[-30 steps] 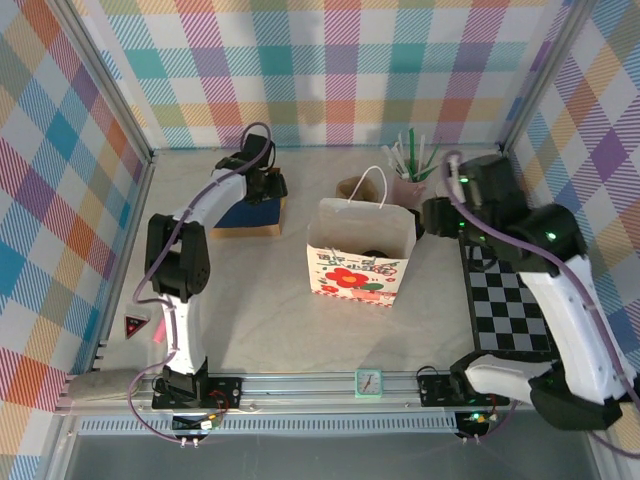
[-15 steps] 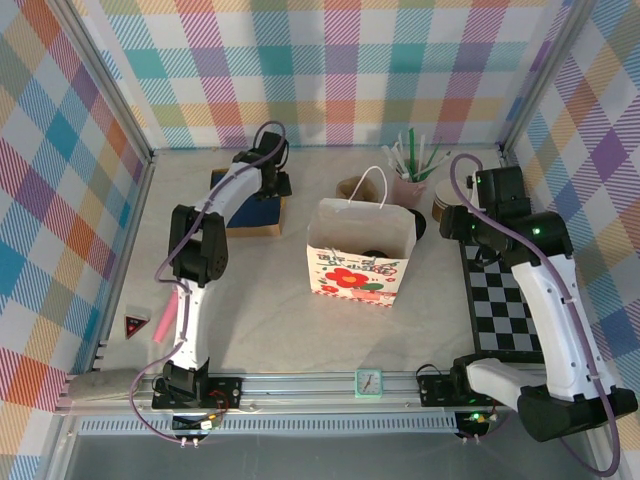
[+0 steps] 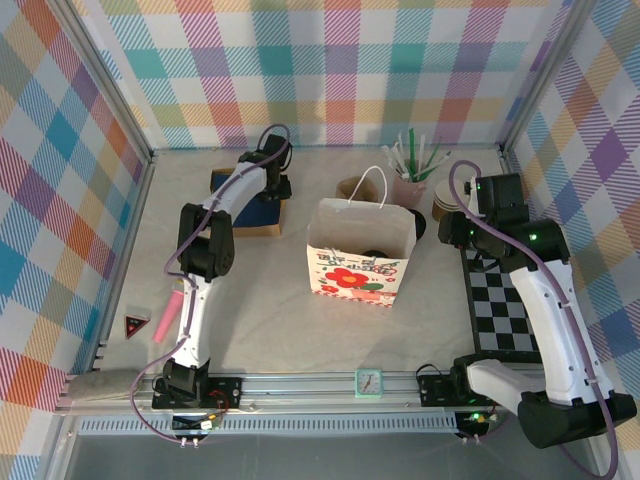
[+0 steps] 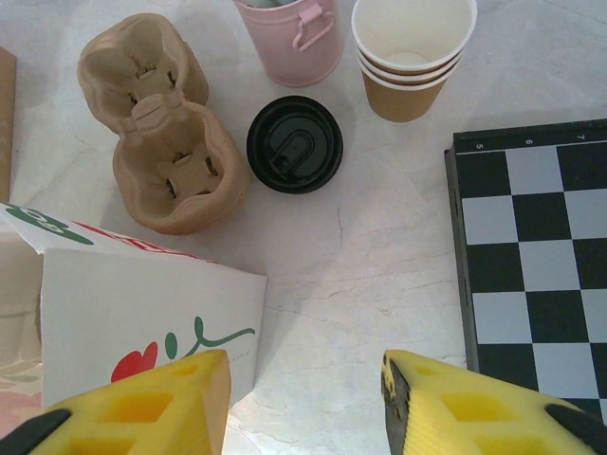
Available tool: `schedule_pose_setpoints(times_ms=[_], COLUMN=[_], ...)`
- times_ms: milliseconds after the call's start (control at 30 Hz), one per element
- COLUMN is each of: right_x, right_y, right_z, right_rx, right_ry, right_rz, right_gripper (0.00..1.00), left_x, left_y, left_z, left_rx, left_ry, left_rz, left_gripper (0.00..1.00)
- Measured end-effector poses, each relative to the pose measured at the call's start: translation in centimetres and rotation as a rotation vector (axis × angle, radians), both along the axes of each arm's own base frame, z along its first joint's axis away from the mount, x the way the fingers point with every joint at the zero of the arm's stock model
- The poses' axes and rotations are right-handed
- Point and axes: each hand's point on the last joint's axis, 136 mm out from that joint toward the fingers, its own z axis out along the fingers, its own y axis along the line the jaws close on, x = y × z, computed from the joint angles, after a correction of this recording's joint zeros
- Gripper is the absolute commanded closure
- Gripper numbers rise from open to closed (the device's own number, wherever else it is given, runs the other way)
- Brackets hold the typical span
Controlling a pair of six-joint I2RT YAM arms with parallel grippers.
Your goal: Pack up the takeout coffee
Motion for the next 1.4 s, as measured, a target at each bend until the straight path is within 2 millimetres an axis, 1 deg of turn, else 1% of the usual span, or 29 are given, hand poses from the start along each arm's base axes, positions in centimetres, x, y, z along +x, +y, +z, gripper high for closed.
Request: schedule_pose_setpoints(times_ms=[267, 367, 533, 700, 833, 1100, 1267, 1400], right_x=[0.0, 0.1, 0.1, 0.1, 0.0, -0.1, -0.1, -0.1], right_y=[0.1, 0.1, 0.1, 0.1, 0.2, 0.3, 0.5, 0.7], right_z=[0.0, 0.0, 0.1, 0.2, 0.3, 0.4, 0.4, 0.4], right_rx=[0.007, 0.009, 0.009, 0.011, 0.016, 0.022, 0.032, 0.038], right_ry=[0.000, -0.002, -0.005, -0.008, -0.015, -0.016, -0.015, -0.014], right_rz=[0.002, 0.003, 0.003, 0.004, 0.008, 0.012, 0.020, 0.025], right_gripper=[0.55, 0.55, 0.56, 0.57, 0.58, 0.59, 0.60, 0.60], left_x=[-0.1, -0.1, 0.0, 0.1, 0.1, 0.3, 0.0, -0.3], left_y=[0.0, 0.0, 0.0, 0.0, 0.0, -0.1, 0.0, 0.0], left_z=[-1.2, -1.2, -1.1, -1.0, -1.0, -0.6, -0.5, 0.6], left_rx=[0.013, 0.012, 0.014, 0.017, 0.023, 0.025, 0.033, 0.031], left_ry=[0.026, 0.025, 0.022, 0.022, 0.022, 0.014, 0.023, 0.018], left_rz=[-0.010, -0.010, -0.016, -0.023, -0.037, -0.045, -0.058, -0.065], left_gripper=[0.60, 0.62, 0.74, 0.83, 0.92, 0.93, 0.93, 0.93])
